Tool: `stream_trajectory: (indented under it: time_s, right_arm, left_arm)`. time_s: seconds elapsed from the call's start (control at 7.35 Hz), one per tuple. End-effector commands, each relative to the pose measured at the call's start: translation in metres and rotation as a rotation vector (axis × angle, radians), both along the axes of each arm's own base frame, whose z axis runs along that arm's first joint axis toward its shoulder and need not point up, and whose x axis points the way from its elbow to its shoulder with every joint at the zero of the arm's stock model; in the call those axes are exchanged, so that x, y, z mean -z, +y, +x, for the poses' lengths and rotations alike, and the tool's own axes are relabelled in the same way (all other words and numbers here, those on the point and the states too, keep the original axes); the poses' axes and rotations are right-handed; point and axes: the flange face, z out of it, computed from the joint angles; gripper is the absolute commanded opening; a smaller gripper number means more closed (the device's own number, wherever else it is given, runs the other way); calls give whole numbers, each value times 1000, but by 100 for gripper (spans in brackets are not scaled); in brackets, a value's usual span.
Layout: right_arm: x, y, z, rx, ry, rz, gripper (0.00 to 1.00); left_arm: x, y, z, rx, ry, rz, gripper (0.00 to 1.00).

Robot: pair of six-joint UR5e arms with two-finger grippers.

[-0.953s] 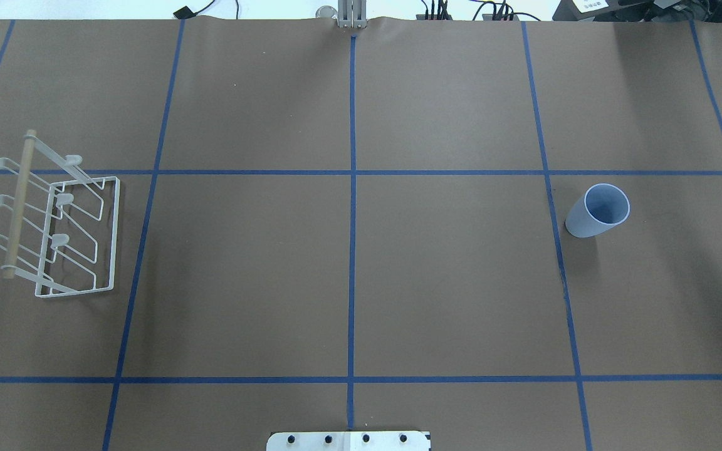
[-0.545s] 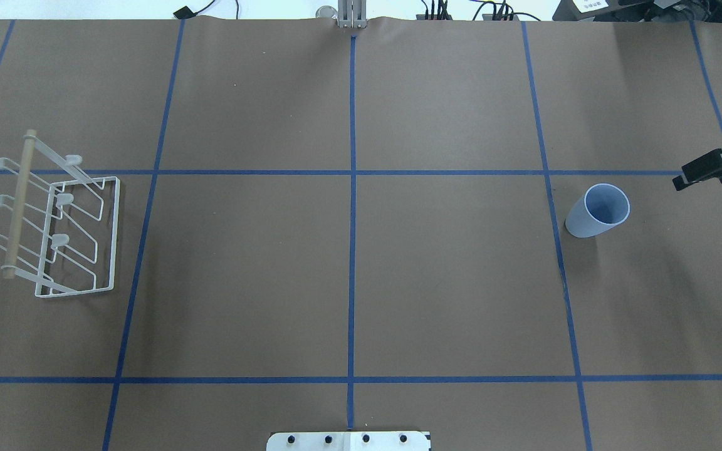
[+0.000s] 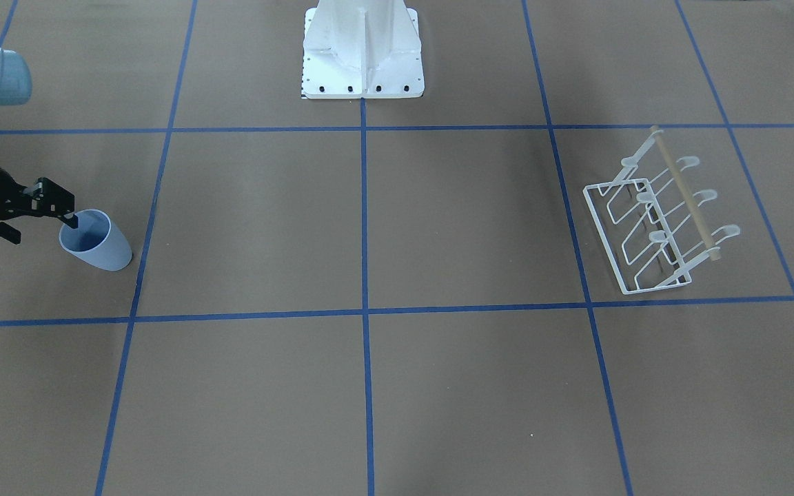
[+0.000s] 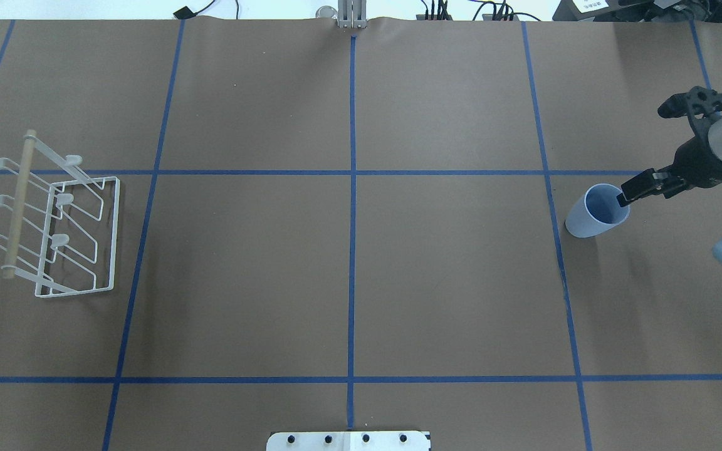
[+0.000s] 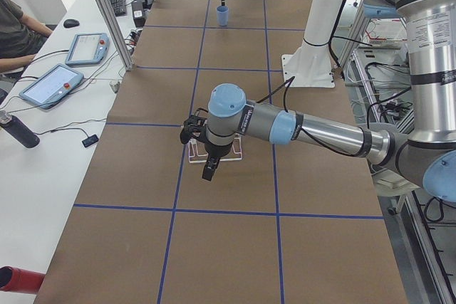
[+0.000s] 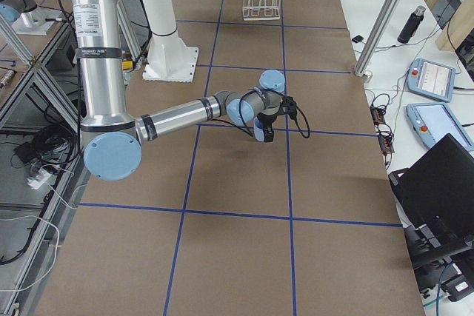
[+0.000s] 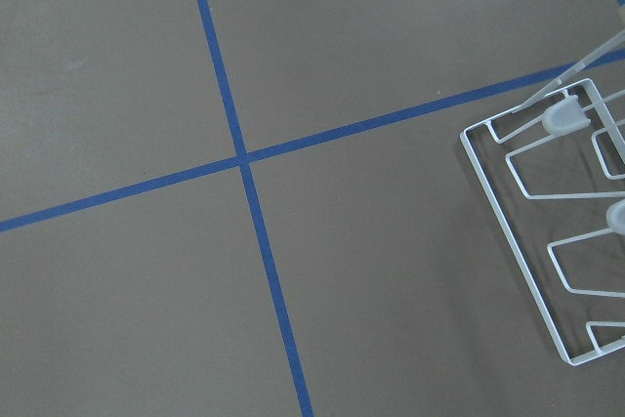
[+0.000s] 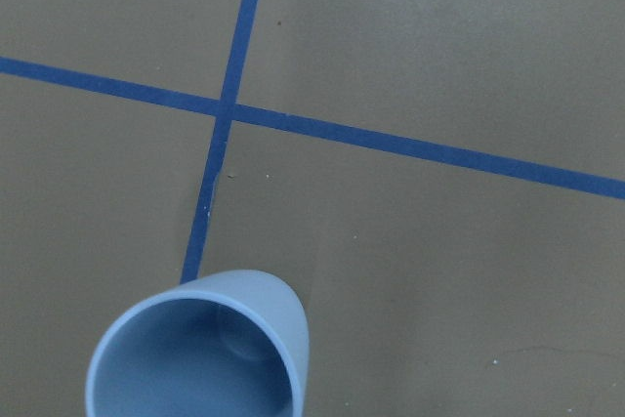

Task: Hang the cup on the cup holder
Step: 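Reach the right gripper down to the light blue cup and grasp it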

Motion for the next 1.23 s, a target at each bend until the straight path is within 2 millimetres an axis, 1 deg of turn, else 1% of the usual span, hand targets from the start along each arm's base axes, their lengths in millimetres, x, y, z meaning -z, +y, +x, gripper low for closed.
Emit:
stream_trajectory:
  time_s: [0.0,0.14,0.27,0.41,0.54,0.68,0.95,1.09]
  right_arm:
    - [-13,-4,-16,20,14,-19,95]
    - [-16,-4,-21,28,18,-25,94]
    - [-15,-4,-23,28,18,-28,46]
    - [-16,-4,-23,25,19,-32,0]
    - [-15,-3,-24,-13,18,-79,0]
    - [-13,-1,-29,-16,16,-88,0]
    - [-3,2,-30,-10,-18,-55,0]
    - [23,10,-23,-8,-57,-24,0]
  left_arm:
    - [2,0,0,0,0,3,98]
    - [2,0,0,0,0,3,98]
    - [3,0,0,0,0,6,98]
    - [3,0,0,0,0,8,98]
    - [4,0,0,0,0,9,98]
    - [4,0,0,0,0,11,98]
    - [5,0,0,0,0,13,98]
    - [5,0,0,0,0,13,98]
